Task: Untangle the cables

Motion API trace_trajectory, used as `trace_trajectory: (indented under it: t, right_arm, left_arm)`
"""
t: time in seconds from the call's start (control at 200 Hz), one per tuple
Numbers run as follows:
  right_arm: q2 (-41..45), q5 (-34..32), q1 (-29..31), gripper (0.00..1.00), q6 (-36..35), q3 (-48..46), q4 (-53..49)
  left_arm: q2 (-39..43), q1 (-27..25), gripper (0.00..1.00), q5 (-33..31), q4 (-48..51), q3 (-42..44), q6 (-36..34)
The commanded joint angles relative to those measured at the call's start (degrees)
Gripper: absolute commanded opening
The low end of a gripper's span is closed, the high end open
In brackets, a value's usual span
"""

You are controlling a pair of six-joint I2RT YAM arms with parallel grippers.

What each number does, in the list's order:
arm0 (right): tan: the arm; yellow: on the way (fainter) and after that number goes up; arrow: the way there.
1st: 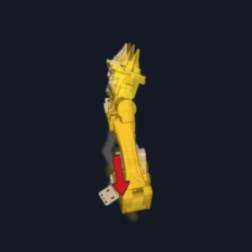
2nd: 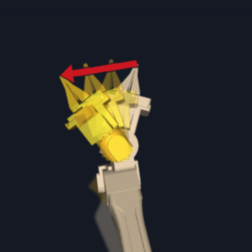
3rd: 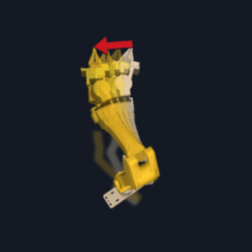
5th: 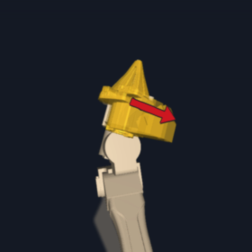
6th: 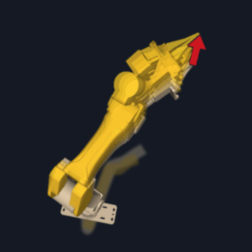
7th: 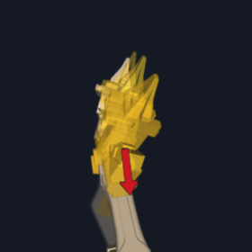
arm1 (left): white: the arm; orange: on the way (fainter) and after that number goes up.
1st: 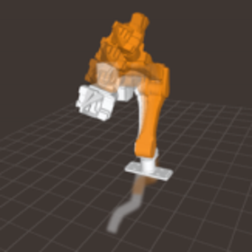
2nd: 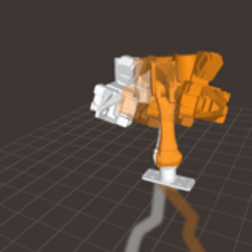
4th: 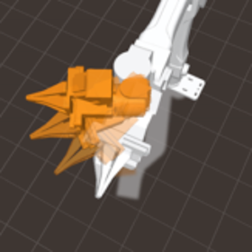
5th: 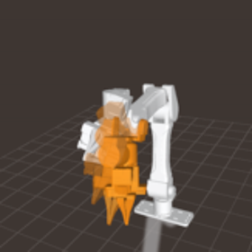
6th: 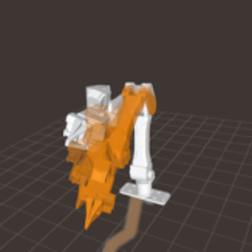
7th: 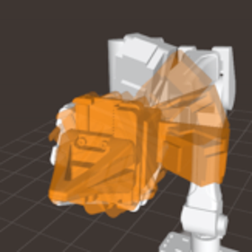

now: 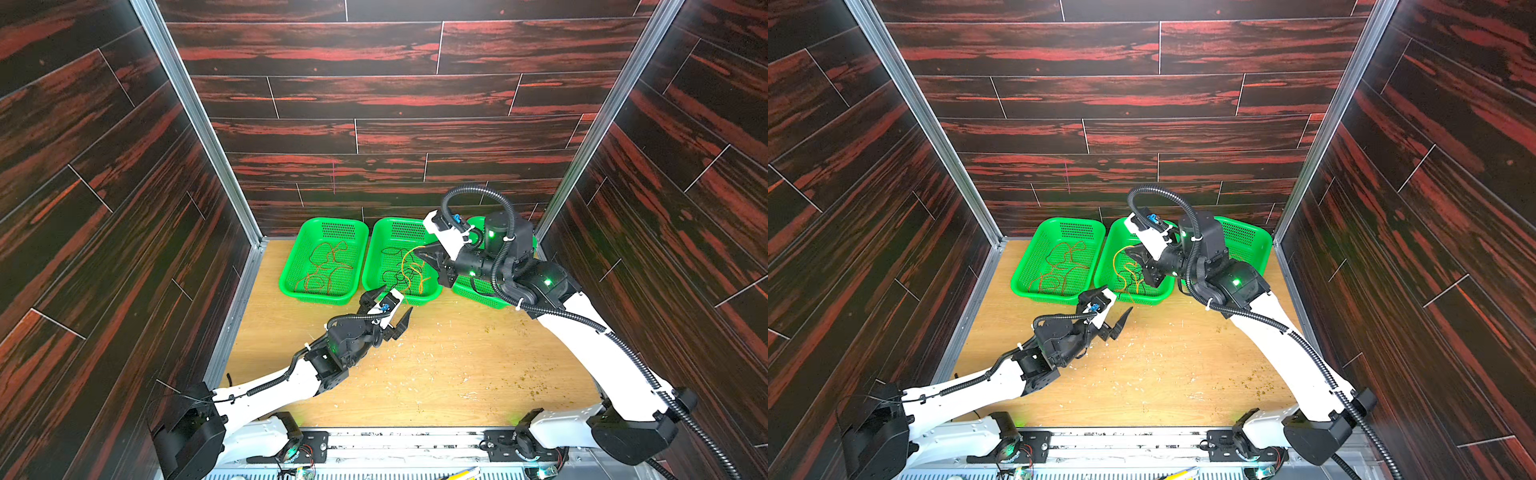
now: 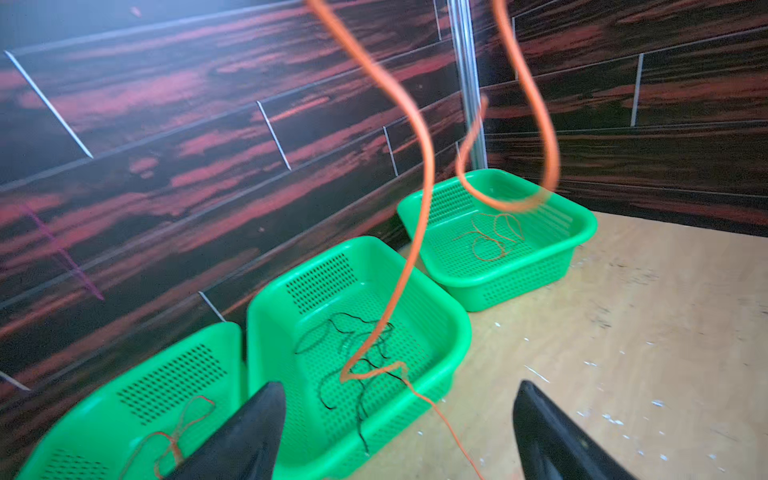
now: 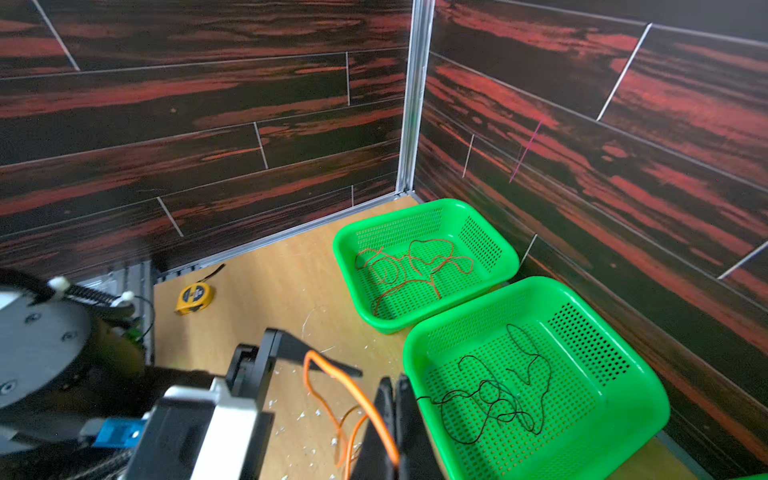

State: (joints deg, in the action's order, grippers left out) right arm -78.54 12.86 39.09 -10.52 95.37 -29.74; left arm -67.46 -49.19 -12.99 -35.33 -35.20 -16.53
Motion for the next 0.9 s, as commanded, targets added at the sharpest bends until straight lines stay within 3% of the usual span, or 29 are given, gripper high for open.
trace_trajectory:
  t: [0.0,0.205,0.406,0.521,0.621,0.897]
  right_arm:
    - [0.52,2.13,0.00,0.00,-0.15,-0.23,-0.70]
    - [0.47,3.03,0.00,0.00,-0.46,-0.79,0.00]
    - [0.15,1.56,-0.37,0.00,-1.07,-1.12,-0.72]
    - [-0.49,2.38,-3.95,0.00,1.63,-2.40,0.21]
    - [-1.95,9.32,-8.21,0.05,4.20,-3.63,1.03]
    - [-4.68,13.69,-10.23,0.38,5.40,-10.62,3.22]
  left_arm:
    - [-0.94,-0.19,0.83,-2.09,-0.46,-2.30,-2.79]
    - [-4.61,0.17,0.54,1.04,1.01,-6.63,-4.75]
    - [-5.28,1.24,0.00,3.47,3.36,-9.68,-4.31]
    - [-2.16,1.34,0.00,10.55,7.25,-10.72,-1.35]
    - [-0.26,1.34,0.00,16.81,16.33,-15.04,2.56]
    - [1.63,1.30,0.00,18.20,18.84,-17.94,7.79]
